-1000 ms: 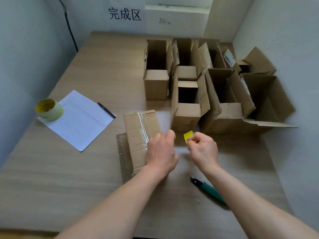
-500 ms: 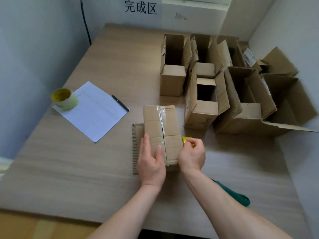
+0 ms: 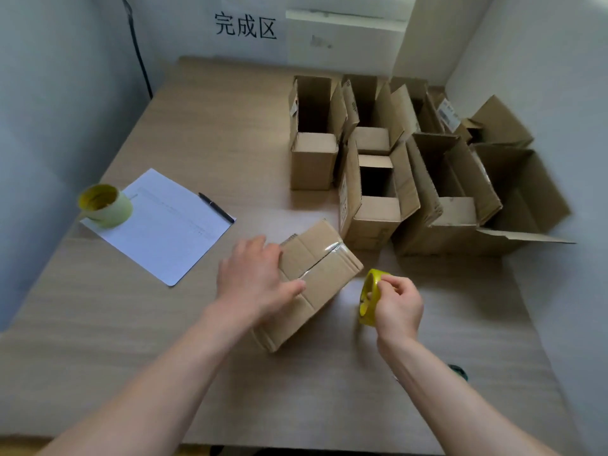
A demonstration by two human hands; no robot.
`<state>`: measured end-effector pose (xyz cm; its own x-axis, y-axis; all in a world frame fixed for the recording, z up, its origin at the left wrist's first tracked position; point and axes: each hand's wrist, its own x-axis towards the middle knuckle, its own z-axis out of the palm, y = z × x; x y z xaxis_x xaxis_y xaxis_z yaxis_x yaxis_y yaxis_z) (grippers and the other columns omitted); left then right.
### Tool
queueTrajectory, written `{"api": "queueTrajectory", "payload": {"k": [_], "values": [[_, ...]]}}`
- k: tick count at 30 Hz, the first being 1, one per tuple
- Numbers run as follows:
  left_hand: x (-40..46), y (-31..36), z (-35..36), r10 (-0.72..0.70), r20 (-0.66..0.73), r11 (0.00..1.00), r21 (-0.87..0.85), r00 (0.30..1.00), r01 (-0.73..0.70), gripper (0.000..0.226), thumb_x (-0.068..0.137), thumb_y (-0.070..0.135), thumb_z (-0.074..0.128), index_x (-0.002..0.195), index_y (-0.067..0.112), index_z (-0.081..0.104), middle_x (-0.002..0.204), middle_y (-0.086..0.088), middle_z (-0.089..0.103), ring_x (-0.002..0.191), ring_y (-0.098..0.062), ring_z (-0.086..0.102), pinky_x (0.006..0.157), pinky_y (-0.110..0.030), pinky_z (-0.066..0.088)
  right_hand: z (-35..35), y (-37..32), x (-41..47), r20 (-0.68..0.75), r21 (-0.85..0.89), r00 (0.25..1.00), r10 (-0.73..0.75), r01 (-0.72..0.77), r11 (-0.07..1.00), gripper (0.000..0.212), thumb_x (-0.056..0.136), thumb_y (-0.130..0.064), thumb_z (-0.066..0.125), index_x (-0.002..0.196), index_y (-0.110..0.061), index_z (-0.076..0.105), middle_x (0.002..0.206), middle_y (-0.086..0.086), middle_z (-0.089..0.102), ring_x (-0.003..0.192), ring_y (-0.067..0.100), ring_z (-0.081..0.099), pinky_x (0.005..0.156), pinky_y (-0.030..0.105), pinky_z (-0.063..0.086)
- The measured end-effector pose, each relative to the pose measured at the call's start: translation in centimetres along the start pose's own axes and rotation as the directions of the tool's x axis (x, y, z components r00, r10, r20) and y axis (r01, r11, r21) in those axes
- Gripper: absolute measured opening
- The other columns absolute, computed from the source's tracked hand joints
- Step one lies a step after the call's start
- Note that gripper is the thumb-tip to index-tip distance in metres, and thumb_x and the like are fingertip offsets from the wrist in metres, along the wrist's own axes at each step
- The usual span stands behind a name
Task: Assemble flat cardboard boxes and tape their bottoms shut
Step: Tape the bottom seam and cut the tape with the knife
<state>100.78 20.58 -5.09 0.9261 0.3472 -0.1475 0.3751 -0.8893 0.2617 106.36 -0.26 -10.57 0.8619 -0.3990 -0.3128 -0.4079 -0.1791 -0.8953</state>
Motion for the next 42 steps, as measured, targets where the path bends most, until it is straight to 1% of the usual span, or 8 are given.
{"api": "queueTrajectory", "payload": {"k": [4,11,15,18,24,28,34,42], "values": [[-0.2,4.4,1.5,0.041,0.094,0.996,0.078,0.995,-0.048,0.105,0.045,0.085,0.064,0.124,0.023,0.034,0.123,-0.002,0.04,0.116,-0.028,0.042,0.088,-0.047,0.039,-0.9,-0.6,0.9,-0.019,0.086,1.0,0.013,-0.011,0.996,0.015,0.087,-0.006,0.061,0.081,-0.018,0.068,0.073,0.0,0.064,0.068,0.021,0.063,0.061,0.03,0.052],[3.6,1.6,-1.4,0.376,0.417,0.843,0.217,0.827,-0.492,0.083,0.07,0.038,0.079,0.137,0.038,0.031,0.16,0.008,0.008,0.148,-0.031,0.001,0.109,-0.061,0.019,-3.2,-2.2,2.6,0.041,0.057,0.994,-0.101,0.098,0.994,0.023,0.087,-0.002,0.061,0.074,-0.02,0.063,0.071,-0.001,0.062,0.057,0.002,0.06,0.051,0.017,0.048],[2.3,2.6,0.1,0.331,0.119,0.935,0.092,0.936,-0.342,0.032,0.083,0.035,0.058,0.115,0.042,0.057,0.152,0.01,0.027,0.145,-0.024,0.013,0.101,-0.052,0.032,-3.8,-2.5,2.8,0.209,0.003,0.964,-0.164,0.167,0.986,0.019,0.087,-0.003,0.062,0.075,-0.018,0.066,0.072,0.005,0.065,0.066,0.018,0.061,0.06,0.032,0.052],[0.3,4.2,2.6,0.189,0.063,0.982,-0.03,0.98,-0.188,0.053,0.069,0.063,0.059,0.116,0.038,0.054,0.149,0.01,0.025,0.142,-0.022,0.014,0.097,-0.053,0.04,-4.2,-2.7,2.7,0.305,0.012,0.93,-0.206,0.213,0.977,0.021,0.086,-0.001,0.062,0.072,-0.016,0.067,0.056,-0.004,0.061,0.05,0.006,0.057,0.046,0.023,0.046],[1.3,3.9,2.4,0.23,0.118,0.973,-0.023,0.966,-0.229,0.051,0.082,0.009,0.063,0.126,0.031,0.05,0.16,0.01,0.017,0.15,-0.022,0.003,0.111,-0.057,0.02,-4.9,-2.9,3.0,0.495,-0.067,0.833,-0.248,0.321,0.945,0.021,0.083,-0.005,0.066,0.068,-0.02,0.069,0.053,-0.005,0.061,0.047,0.006,0.054,0.046,0.023,0.045],[0.4,5.2,1.1,0.239,-0.016,0.968,-0.075,0.971,-0.239,0.048,0.079,0.012,0.066,0.125,0.026,0.06,0.158,-0.002,0.025,0.148,-0.028,0.014,0.116,-0.049,0.017,-5.3,-3.1,2.8,0.636,-0.092,0.739,-0.222,0.358,0.929,0.007,0.074,-0.021,0.066,0.073,-0.026,0.071,0.054,0.001,0.062,0.047,0.013,0.056,0.046,0.027,0.044],[-4.4,9.8,3.0,0.201,-0.141,0.788,-0.565,0.969,-0.245,0.038,0.078,0.034,0.077,0.11,0.015,0.073,0.089,0.003,0.067,0.082,-0.01,0.061,0.081,-0.032,0.052,-5.3,-2.7,2.1,0.779,-0.032,0.594,-0.201,0.358,0.933,0.018,0.087,-0.004,0.065,0.074,-0.014,0.071,0.056,0.005,0.061,0.051,0.015,0.053,0.051,0.031,0.043],[-7.6,9.6,4.9,0.031,-0.247,0.847,-0.508,0.968,-0.157,0.014,0.081,0.026,0.071,0.09,0.018,0.078,0.083,-0.001,0.071,0.078,-0.02,0.065,0.07,-0.036,0.052,-5.6,-1.6,0.3,0.874,-0.034,0.47,-0.126,0.317,0.948,0.033,0.088,-0.002,0.056,0.079,-0.025,0.078,0.066,0.006,0.067,0.057,0.013,0.06,0.053,0.03,0.052]]}}
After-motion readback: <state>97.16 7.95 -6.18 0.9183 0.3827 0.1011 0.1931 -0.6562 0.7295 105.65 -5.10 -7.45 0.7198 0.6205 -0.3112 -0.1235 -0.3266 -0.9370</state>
